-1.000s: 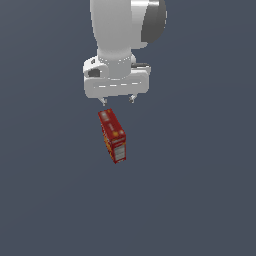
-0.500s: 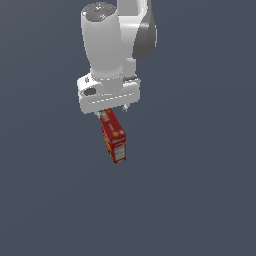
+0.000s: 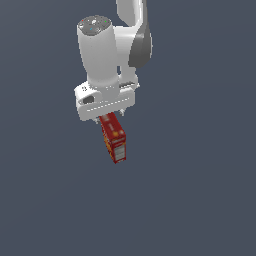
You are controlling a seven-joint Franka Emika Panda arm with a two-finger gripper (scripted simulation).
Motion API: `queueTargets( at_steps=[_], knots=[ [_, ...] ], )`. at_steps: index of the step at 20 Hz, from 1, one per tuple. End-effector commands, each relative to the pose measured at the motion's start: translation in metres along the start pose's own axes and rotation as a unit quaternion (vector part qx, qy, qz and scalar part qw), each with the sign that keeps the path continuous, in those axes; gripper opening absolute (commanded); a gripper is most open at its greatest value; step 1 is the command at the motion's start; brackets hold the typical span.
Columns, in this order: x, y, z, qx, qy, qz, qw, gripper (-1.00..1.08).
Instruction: Pick up the object and move it to a goal position.
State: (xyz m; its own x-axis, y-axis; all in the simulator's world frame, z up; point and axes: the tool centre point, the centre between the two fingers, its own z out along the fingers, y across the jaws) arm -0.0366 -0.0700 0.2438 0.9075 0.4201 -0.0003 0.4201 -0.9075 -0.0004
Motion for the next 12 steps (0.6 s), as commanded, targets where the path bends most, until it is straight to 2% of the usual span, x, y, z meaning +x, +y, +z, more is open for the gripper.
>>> queueTargets(
  at_steps=[1, 7, 12],
  knots=[
    [0.000, 0.001, 0.002, 0.000, 0.000, -0.005, 1.0000, 1.00],
    [0.000, 0.001, 0.006, 0.000, 0.000, -0.003, 1.0000, 1.00],
    [-0.001, 0.001, 0.027, 0.000, 0.000, -0.004, 1.0000, 1.00]
  ],
)
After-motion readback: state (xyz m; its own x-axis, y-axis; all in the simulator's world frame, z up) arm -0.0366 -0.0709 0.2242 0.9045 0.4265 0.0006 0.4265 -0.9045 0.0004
